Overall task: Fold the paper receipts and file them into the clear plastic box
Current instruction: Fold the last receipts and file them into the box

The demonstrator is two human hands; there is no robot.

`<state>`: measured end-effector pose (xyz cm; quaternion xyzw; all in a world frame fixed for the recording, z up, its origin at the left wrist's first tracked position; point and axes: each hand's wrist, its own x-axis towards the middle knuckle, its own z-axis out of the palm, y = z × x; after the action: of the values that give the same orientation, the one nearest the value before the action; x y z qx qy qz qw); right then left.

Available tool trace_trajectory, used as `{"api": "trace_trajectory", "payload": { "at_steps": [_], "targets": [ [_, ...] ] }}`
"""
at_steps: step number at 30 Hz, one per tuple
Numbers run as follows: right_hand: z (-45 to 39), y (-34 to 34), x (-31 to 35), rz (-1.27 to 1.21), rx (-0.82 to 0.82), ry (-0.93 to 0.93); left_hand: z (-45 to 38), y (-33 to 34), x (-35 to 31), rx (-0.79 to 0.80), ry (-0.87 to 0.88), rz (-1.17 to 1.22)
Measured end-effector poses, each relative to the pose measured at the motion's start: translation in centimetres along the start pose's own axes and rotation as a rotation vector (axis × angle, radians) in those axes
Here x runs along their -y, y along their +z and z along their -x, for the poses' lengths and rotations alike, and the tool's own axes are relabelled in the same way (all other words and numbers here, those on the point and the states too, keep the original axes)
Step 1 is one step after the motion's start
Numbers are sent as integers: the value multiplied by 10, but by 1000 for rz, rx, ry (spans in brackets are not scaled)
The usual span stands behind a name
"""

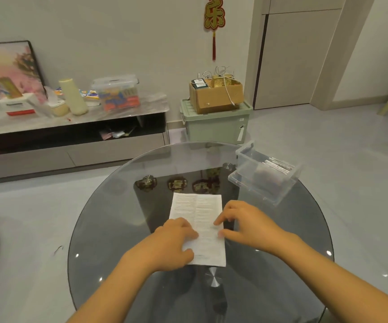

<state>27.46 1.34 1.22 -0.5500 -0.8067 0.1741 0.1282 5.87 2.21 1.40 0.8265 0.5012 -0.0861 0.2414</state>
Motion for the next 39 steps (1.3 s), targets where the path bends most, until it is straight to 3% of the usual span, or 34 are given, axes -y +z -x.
{"api": "trace_trajectory", "payload": {
  "at_steps": [7,19,24,30,35,39],
  "targets": [
    [-4,2,-3,78,203,-49,-16,6,8,15,90,-66],
    [-9,3,-5,77,117,-106,-17,4,14,-30,116,11],
    [-10,-4,-7,-152,63,10,-15,-5,17,-48,140,297],
    [-14,1,-6,-293,-28,174,-21,-6,20,-219,19,712],
    [-19,3,-8,-317,-53,291,-35,5,23,-432,-107,600],
    [-20,8,-7,-253,-17,323,-39,9,16,-463,-71,457]
  ]
}}
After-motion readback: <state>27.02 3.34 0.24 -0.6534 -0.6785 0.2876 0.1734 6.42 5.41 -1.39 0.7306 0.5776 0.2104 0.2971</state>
